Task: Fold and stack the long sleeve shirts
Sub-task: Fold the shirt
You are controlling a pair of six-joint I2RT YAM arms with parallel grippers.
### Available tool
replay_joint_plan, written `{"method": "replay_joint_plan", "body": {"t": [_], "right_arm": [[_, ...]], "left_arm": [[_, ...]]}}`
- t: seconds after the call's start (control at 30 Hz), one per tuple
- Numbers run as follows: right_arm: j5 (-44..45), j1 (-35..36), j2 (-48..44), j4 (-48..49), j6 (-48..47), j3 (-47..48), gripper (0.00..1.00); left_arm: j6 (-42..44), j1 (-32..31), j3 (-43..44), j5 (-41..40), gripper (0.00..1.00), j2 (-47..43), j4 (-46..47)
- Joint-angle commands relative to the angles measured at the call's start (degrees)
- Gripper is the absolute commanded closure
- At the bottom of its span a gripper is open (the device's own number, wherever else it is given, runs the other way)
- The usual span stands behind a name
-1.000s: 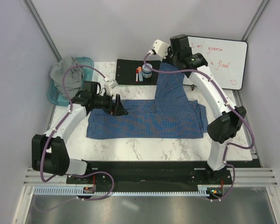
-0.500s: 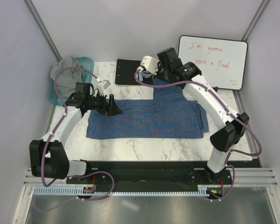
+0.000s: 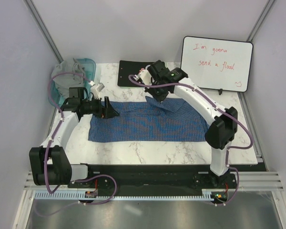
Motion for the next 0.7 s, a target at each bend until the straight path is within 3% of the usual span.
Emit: {"method": "replay_joint_plan", "body": {"t": [0.0,0.3,0.67], "right_arm": [[-8.66,1.9,2.39,3.16,8.84,3.16,1.0],[-19.29,4.54,6.87,15.99,20.09,1.04,1.0],[-18.95,7.26,10.38,29.54,33.01,-2.39,1.0]], "left_arm": [[-1.82,1.84,-1.66,5.36,0.14,-1.04,0.95],[-10.07,2.8,-4.82,7.56,0.15,-0.61,7.19],[-11.31,9.22,-5.79,7.82,0.14,-0.52,8.08]]}}
